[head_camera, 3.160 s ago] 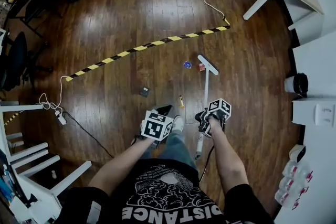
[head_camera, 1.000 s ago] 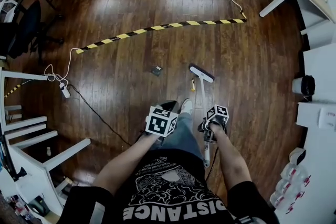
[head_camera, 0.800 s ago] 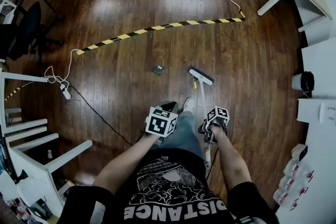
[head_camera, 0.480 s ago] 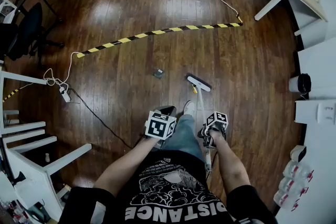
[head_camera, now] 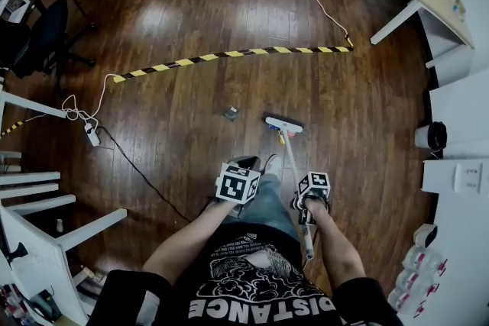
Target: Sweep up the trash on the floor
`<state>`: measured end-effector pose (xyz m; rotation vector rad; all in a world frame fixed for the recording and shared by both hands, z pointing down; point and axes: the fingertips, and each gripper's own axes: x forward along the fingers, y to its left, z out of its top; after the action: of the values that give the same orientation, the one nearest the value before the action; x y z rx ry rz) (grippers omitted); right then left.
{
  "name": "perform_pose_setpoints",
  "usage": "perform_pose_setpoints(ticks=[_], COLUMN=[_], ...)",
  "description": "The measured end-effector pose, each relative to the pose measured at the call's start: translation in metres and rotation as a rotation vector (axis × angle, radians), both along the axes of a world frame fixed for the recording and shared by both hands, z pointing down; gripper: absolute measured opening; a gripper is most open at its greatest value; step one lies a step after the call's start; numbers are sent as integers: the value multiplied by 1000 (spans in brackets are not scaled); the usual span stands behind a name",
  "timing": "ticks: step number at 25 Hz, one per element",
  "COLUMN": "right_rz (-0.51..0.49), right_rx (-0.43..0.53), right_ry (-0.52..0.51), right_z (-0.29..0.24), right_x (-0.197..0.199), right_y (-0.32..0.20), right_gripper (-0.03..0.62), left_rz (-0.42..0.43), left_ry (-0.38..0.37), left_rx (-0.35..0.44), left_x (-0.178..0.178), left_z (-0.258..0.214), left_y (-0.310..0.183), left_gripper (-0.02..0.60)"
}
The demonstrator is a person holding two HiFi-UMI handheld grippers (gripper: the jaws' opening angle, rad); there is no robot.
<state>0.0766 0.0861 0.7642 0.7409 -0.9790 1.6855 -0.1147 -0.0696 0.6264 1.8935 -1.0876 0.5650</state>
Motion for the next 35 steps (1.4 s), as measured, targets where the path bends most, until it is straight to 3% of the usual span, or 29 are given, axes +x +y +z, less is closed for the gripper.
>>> perform_pose_setpoints(ticks=[11, 22, 29, 35], right_rz=[-292, -589, -828, -933], right_rx=[38, 30, 37, -14], right_ry=[-60, -88, -98, -72], right_z=[-18, -11, 8, 25], right_x=[-36, -78, -94, -97], right_y=[-18, -96, -149, -178], right_gripper=[0, 0, 0, 0], left_rz=[-132, -354, -479, -575], left_ry=[4, -39, -59, -73], left_rx=[-25, -65, -118, -145], left_x=[-17, -64, -75, -83], left_z=[9, 13, 17, 20], left_y=[5, -7, -7, -9], left_gripper=[6, 6, 6, 6])
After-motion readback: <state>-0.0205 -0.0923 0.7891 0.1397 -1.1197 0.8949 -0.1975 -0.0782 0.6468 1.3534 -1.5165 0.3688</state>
